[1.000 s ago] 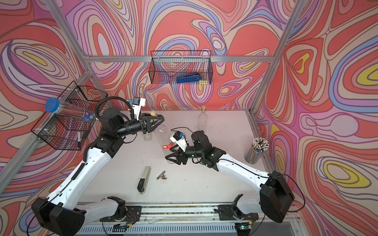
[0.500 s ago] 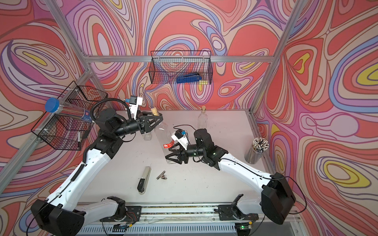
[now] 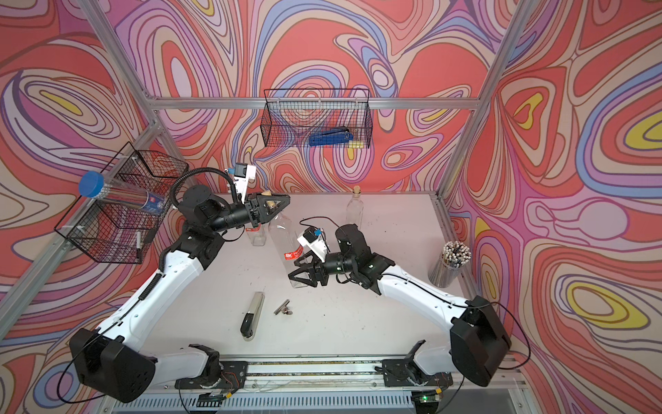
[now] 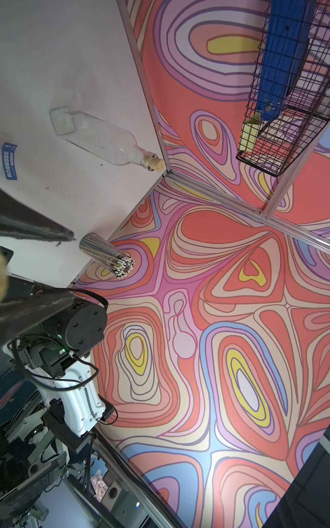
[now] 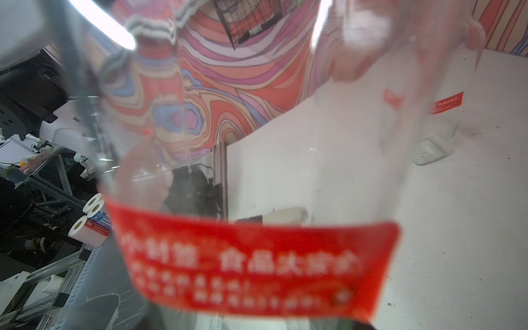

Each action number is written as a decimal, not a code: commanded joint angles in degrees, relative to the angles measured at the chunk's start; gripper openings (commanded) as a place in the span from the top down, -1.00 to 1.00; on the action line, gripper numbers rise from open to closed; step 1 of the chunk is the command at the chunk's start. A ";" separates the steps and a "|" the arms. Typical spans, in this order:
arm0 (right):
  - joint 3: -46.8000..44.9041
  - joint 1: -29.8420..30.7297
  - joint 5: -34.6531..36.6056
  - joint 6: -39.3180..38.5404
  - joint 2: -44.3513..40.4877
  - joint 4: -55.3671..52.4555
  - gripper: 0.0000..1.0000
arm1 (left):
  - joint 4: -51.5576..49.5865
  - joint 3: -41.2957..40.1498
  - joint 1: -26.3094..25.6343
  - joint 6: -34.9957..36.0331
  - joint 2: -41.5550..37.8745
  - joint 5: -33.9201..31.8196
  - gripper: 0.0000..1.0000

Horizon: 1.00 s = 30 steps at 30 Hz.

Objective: Remove the label from the bottle
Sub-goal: Pick up the bottle from the center of the board.

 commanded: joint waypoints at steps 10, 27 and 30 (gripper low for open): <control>2.35 -0.08 -0.28 0.45 0.83 4.28 1.00 | -1.83 -0.76 0.27 1.99 -1.27 -1.33 1.00; 2.16 -0.08 8.35 0.12 0.36 -5.11 -0.96 | -15.91 -0.38 0.27 7.06 -1.45 -16.61 1.00; 1.19 -0.08 10.74 -0.15 -1.33 -8.63 -0.96 | -17.86 -0.15 0.27 7.56 -0.94 -19.65 1.00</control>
